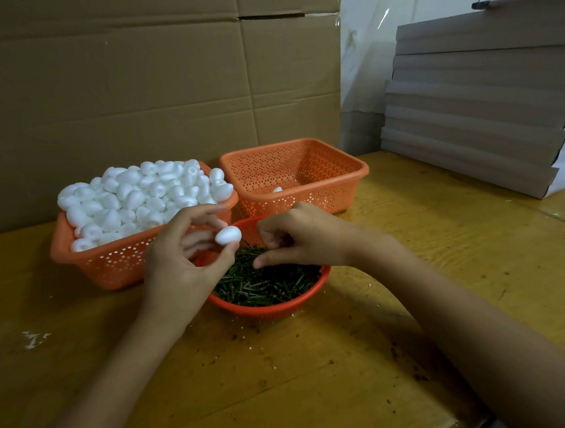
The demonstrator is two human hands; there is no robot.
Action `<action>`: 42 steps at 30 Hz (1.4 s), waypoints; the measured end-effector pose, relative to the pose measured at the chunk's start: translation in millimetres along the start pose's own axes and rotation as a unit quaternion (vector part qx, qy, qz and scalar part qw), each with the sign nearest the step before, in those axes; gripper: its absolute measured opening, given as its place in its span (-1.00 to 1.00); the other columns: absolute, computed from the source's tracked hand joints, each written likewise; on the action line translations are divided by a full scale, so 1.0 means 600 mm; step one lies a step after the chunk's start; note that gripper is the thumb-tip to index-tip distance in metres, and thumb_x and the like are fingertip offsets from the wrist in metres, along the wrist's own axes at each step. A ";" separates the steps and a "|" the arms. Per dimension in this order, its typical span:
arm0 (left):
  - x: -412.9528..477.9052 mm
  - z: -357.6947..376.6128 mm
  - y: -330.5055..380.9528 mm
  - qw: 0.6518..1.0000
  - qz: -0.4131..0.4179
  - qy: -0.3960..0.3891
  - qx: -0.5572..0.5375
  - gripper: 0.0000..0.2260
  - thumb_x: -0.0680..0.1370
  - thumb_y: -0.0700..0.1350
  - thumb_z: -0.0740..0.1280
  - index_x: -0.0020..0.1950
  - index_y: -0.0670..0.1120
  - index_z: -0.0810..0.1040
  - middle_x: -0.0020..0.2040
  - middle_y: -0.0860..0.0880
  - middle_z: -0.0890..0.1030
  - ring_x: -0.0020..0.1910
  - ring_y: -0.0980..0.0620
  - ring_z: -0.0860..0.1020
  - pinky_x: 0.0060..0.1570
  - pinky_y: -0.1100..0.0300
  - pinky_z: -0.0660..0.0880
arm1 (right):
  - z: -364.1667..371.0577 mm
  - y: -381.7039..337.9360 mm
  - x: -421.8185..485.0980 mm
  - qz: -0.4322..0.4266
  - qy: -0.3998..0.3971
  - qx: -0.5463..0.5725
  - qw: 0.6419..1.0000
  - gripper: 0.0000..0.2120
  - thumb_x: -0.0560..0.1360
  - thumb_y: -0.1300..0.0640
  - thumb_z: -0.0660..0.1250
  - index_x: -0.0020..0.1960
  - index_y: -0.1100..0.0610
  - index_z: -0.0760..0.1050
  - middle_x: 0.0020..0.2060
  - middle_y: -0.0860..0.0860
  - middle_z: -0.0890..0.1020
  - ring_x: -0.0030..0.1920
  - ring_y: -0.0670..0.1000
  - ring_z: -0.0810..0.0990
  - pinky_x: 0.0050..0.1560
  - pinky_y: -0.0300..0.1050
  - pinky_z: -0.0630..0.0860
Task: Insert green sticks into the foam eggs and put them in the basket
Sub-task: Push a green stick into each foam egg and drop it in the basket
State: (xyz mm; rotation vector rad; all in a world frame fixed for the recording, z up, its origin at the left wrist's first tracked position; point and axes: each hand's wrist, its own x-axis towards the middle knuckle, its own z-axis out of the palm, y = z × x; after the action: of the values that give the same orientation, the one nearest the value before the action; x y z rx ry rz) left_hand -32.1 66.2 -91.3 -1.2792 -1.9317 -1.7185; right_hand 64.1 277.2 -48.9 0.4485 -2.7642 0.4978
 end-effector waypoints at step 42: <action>0.000 0.009 0.000 0.999 -0.004 -0.047 -0.002 -0.69 0.50 -0.37 0.55 0.13 -0.04 0.67 0.01 0.05 0.72 -0.02 0.00 0.71 -0.12 0.15 0.64 | 0.012 -0.002 0.008 -0.002 -0.015 0.024 1.000 -0.91 0.65 0.15 0.38 0.12 0.12 0.62 -0.08 -0.12 0.76 -0.17 -0.09 0.73 -0.01 -0.13 0.60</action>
State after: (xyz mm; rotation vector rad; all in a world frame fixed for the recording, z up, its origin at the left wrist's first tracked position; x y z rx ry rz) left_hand -29.9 71.1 -92.6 -1.3786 -1.9883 -1.6960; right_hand 58.7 272.1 -53.3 0.4752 -2.7842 0.5615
